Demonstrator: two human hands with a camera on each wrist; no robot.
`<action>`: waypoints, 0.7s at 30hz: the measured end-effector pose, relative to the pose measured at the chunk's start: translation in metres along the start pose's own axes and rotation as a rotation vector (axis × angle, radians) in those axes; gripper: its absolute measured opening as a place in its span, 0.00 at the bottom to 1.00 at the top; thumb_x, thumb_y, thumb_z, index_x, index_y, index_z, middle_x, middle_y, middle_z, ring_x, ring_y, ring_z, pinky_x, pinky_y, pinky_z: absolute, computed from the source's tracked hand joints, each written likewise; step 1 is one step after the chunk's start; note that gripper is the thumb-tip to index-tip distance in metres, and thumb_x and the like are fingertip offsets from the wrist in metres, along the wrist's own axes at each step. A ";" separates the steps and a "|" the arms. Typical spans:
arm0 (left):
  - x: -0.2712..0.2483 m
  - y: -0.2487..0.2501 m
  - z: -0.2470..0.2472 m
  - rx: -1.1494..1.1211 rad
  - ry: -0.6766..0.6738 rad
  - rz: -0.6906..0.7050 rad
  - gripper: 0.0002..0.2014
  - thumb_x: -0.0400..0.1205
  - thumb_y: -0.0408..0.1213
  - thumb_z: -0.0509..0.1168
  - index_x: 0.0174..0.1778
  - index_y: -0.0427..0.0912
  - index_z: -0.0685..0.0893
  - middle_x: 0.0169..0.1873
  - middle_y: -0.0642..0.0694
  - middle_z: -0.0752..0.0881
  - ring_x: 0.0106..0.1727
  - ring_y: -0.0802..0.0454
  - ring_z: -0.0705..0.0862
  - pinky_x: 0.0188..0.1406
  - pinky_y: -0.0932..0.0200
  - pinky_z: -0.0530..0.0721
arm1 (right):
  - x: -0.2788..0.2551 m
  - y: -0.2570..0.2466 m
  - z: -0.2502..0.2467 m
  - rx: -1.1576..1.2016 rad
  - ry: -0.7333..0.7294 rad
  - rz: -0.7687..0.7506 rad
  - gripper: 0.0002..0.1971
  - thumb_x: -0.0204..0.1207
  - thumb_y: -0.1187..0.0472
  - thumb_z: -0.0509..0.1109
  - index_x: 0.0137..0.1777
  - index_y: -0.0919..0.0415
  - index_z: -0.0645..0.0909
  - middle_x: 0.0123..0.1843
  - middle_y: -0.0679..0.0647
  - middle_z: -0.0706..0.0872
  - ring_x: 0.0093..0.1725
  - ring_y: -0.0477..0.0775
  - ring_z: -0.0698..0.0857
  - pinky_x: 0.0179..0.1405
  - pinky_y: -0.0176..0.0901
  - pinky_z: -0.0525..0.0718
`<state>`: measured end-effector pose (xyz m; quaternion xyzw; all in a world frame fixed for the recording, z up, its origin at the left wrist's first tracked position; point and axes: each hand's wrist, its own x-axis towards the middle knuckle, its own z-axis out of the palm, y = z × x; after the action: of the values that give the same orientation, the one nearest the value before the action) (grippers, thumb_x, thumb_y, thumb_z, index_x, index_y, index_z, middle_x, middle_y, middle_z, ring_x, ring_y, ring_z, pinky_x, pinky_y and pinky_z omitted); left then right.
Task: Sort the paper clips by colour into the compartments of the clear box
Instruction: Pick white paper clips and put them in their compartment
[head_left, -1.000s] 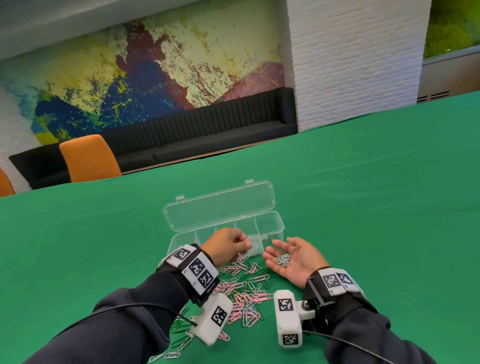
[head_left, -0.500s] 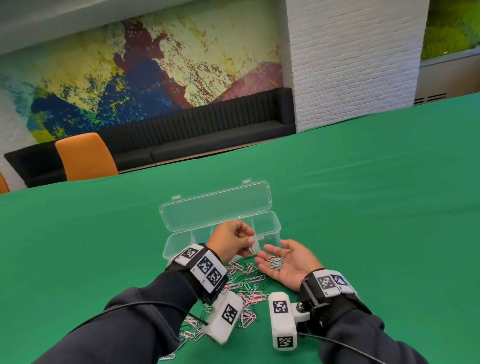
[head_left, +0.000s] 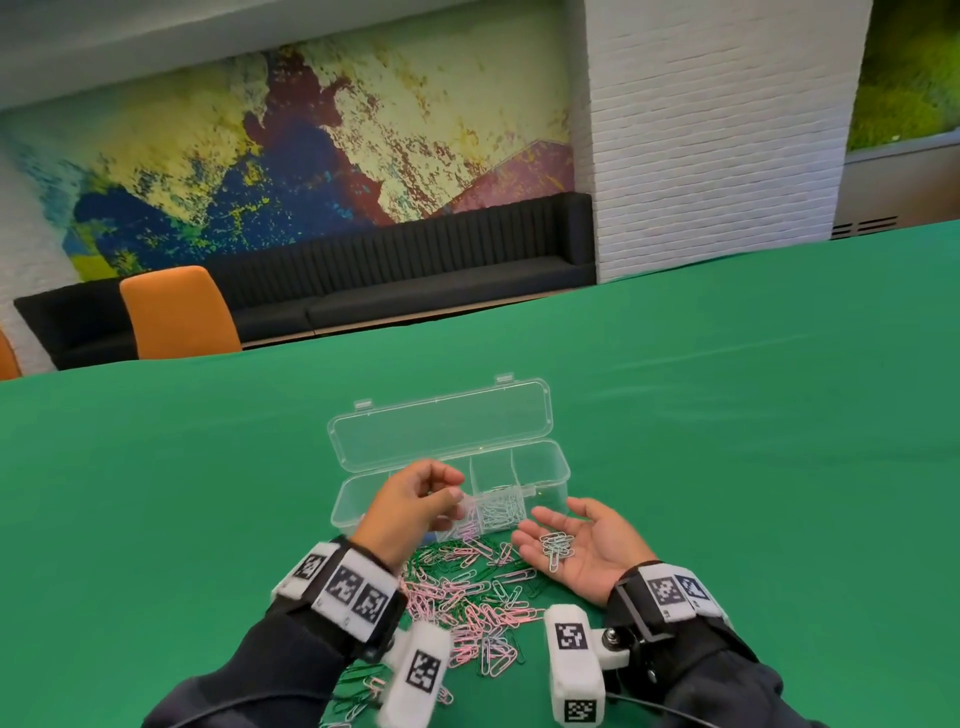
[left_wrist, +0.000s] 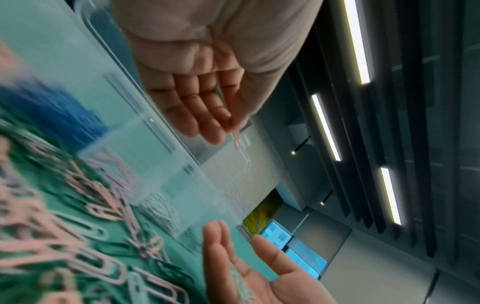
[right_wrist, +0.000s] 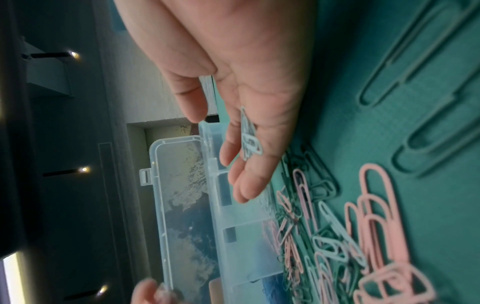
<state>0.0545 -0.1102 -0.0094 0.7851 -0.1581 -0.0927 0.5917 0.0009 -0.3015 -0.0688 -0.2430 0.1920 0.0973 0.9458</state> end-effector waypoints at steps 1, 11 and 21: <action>-0.006 -0.004 -0.009 0.022 0.003 -0.019 0.03 0.81 0.26 0.63 0.47 0.36 0.80 0.36 0.43 0.85 0.36 0.52 0.84 0.38 0.62 0.84 | -0.002 0.000 0.003 0.000 -0.008 -0.012 0.18 0.84 0.56 0.54 0.52 0.73 0.76 0.44 0.70 0.82 0.41 0.68 0.84 0.30 0.56 0.88; -0.045 -0.039 -0.050 -0.054 0.078 -0.099 0.05 0.81 0.21 0.61 0.47 0.32 0.80 0.32 0.43 0.82 0.26 0.56 0.80 0.27 0.64 0.79 | 0.007 -0.021 0.085 -0.199 -0.010 -0.336 0.19 0.85 0.52 0.51 0.50 0.66 0.78 0.47 0.64 0.82 0.47 0.60 0.82 0.44 0.50 0.82; -0.043 -0.039 -0.049 -0.042 0.047 -0.087 0.03 0.81 0.24 0.62 0.45 0.34 0.80 0.29 0.45 0.82 0.28 0.55 0.80 0.31 0.62 0.78 | -0.011 -0.039 0.066 -0.301 -0.134 -0.466 0.24 0.85 0.46 0.47 0.67 0.62 0.74 0.62 0.64 0.83 0.62 0.61 0.82 0.63 0.52 0.78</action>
<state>0.0364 -0.0415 -0.0349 0.7806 -0.1078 -0.1030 0.6070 0.0225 -0.3031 0.0057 -0.4113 0.0515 -0.0794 0.9066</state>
